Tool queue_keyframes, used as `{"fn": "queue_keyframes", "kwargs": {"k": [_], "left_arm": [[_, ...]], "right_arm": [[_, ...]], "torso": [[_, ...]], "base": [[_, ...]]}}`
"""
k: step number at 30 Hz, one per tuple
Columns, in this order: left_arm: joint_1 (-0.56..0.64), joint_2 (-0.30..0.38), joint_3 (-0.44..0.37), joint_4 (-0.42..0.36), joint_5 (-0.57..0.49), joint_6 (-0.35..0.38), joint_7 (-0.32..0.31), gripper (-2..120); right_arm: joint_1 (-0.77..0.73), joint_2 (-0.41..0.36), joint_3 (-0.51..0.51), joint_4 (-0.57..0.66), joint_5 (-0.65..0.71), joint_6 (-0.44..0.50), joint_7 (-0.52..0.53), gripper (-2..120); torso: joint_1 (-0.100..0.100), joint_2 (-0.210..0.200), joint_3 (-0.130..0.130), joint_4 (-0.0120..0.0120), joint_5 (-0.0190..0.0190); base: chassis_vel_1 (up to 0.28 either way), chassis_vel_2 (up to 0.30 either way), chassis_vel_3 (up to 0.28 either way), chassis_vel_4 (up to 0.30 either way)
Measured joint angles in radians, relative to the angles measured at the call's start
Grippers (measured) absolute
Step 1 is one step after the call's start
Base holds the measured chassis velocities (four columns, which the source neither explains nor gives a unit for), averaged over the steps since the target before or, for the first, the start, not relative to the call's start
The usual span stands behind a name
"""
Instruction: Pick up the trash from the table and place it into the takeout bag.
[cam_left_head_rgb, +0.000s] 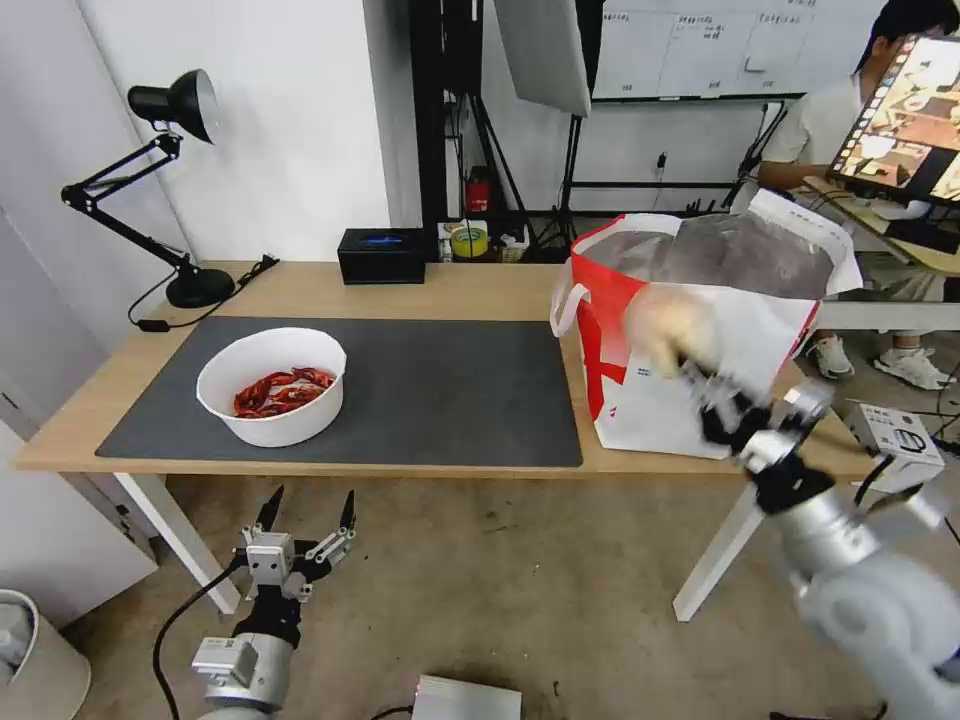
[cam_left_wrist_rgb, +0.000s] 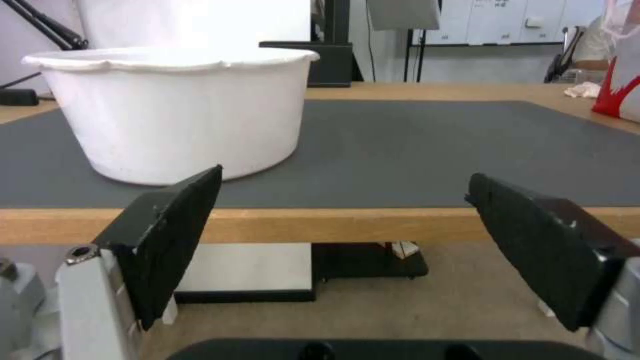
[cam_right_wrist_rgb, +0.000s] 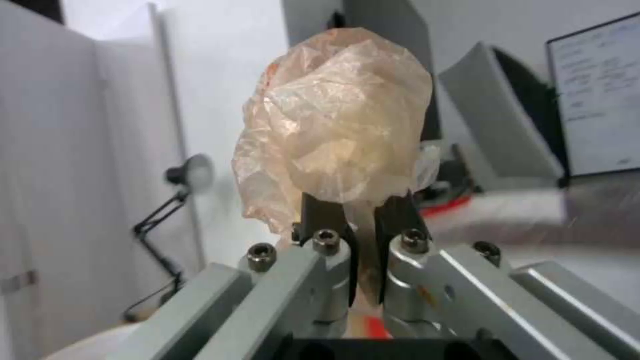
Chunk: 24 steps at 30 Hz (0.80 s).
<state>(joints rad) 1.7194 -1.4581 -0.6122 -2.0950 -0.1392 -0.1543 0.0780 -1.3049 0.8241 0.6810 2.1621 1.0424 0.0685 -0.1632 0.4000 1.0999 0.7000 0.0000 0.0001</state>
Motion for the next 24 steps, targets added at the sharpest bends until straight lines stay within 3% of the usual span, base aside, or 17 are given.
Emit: {"fn": "queue_keyframes", "kwargs": {"k": [6,15,24], "left_arm": [[-0.007,-0.003,0.008,0.003,0.000,0.000,0.000,100],[-0.022,-0.008,0.020,0.016,0.002,-0.003,0.001,100],[-0.040,-0.005,0.033,0.023,0.001,-0.004,0.001,100]], "right_arm": [[0.177,-0.156,-0.009,-0.050,0.110,-0.069,0.175,2],[0.311,-0.286,-0.049,-0.114,0.151,-0.177,0.322,2],[0.532,-0.420,-0.172,-0.193,0.353,-0.414,0.504,2]], "torso": [[0.000,0.000,0.000,0.0001,0.0002],[0.000,0.000,0.000,-0.0001,0.0002],[0.000,0.000,0.000,-0.0001,0.0000]], "base": [[0.000,0.000,0.000,0.000],[0.000,0.000,0.000,0.000],[0.000,0.000,0.000,0.000]]}}
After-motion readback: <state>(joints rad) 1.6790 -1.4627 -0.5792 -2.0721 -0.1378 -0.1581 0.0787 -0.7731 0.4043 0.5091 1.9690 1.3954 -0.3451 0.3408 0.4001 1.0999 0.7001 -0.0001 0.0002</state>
